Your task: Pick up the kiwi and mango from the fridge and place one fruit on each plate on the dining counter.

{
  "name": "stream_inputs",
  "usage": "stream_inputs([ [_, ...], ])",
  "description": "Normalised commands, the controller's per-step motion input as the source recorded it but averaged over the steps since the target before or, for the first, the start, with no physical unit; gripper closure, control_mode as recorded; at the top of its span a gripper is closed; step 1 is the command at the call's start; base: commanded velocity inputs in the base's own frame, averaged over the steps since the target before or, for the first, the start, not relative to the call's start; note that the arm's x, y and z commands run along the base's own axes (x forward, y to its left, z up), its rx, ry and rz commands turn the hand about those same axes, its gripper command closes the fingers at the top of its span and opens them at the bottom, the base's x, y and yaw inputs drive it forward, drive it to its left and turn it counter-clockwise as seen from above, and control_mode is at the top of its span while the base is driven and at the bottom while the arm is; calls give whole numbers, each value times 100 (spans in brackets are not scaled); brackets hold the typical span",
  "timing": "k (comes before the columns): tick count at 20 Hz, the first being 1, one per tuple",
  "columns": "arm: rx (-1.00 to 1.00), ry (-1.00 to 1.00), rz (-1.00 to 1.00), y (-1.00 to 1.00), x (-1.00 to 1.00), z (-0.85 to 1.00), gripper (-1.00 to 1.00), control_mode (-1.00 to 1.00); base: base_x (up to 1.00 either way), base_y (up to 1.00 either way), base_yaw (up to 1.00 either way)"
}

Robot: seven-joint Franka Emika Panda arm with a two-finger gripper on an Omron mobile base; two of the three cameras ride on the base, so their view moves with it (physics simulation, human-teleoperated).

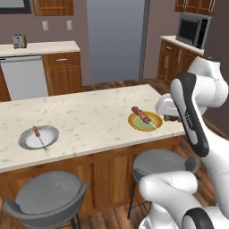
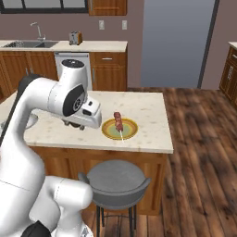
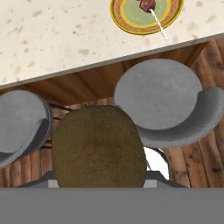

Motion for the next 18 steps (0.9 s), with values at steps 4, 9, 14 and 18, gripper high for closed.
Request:
stream_inputs([
  [4,0,20,0,-13,84,-57,100,-100,0,0,0],
  [9,6,11,0,-35,77,-25,100,-100,0,0,0],
  [14,9,2,0,-47,66,-16,100,-100,0,0,0],
  [18,1,0,0,-27,52,-35,100,-100,0,0,0],
])
